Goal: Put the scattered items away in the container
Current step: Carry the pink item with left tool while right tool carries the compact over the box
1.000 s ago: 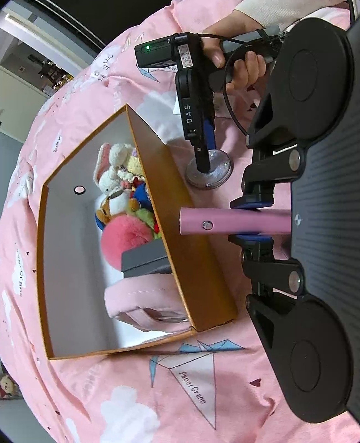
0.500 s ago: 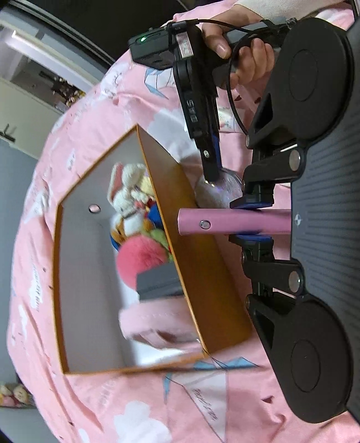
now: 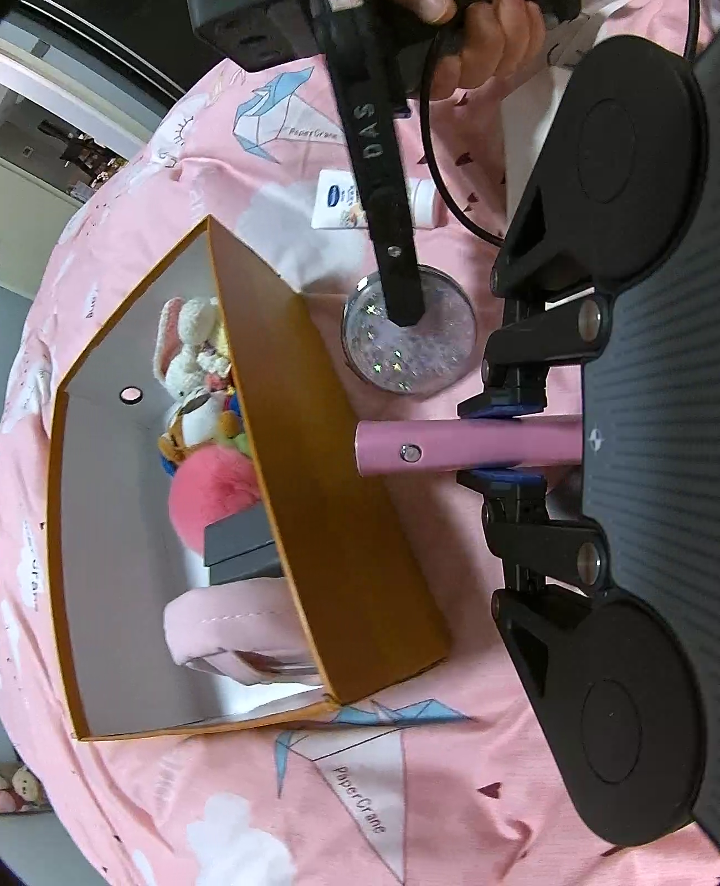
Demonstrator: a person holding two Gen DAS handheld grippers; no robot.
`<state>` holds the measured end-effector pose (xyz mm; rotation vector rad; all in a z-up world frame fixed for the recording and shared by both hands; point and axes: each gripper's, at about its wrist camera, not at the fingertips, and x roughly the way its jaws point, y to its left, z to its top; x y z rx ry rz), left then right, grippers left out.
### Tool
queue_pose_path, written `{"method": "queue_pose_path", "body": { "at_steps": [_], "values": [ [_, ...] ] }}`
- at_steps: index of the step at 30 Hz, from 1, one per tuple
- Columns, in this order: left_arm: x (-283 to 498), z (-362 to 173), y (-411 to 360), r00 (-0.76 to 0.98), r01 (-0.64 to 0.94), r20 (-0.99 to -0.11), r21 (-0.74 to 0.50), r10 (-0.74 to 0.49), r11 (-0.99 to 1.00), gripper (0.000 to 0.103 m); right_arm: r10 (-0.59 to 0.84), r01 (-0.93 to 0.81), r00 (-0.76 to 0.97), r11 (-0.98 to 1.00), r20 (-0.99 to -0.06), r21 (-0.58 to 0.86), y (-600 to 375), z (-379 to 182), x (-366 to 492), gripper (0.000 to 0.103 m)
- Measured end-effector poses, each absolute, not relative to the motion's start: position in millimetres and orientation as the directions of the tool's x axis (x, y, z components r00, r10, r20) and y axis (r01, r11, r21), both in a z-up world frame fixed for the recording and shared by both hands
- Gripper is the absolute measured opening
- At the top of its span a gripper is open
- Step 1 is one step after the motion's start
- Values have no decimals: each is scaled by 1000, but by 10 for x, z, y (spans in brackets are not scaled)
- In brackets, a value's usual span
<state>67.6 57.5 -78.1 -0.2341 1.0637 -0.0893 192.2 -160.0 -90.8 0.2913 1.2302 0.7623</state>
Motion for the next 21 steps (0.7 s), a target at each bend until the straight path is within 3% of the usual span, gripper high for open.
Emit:
{"method": "queue_pose_path", "body": {
  "at_steps": [6,21],
  "values": [
    [591,-743,505,460,-9,-860,-255,-222,967,21,648,-422,114,718,-753,554,-1122,-802,1690,15],
    [768,-746,512,416,-1,-887,-219,-199,976,26,625,-417,126,738,-771,530,-1267,-837,1540,15]
  ]
}}
